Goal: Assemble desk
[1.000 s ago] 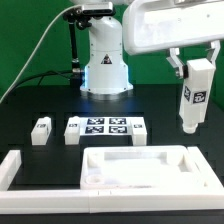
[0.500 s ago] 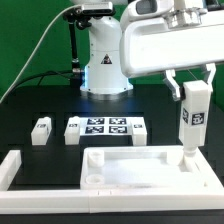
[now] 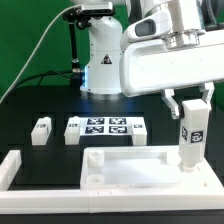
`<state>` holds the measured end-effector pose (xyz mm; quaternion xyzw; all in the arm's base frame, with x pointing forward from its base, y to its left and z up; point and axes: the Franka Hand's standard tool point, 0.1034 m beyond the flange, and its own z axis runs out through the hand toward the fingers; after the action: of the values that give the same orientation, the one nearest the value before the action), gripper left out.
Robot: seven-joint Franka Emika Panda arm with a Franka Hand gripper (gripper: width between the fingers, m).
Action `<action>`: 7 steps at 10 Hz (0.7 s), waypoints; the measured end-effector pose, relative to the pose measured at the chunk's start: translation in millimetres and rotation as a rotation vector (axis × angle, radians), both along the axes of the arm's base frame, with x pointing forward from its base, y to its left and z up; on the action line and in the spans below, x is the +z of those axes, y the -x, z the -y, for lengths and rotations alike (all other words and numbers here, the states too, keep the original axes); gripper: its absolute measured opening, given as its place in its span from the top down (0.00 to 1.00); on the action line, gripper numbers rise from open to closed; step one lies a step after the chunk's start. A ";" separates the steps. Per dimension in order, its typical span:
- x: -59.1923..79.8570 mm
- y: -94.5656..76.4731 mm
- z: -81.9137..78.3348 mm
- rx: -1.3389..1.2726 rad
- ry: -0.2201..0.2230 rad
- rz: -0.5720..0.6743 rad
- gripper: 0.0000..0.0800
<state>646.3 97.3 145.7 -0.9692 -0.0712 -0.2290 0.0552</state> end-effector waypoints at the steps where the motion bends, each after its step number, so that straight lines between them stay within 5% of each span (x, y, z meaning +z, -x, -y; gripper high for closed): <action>1: -5.4 0.9 0.7 -0.001 0.000 -0.005 0.64; 7: -14.1 7.5 -6.0 0.004 -0.002 0.030 0.64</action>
Offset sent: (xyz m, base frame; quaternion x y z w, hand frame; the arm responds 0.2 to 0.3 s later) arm -0.0106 0.0042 -0.0069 -0.0159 0.0144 0.0006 0.9998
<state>638.8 103.3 131.7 -0.9655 -0.0735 -0.2435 0.0553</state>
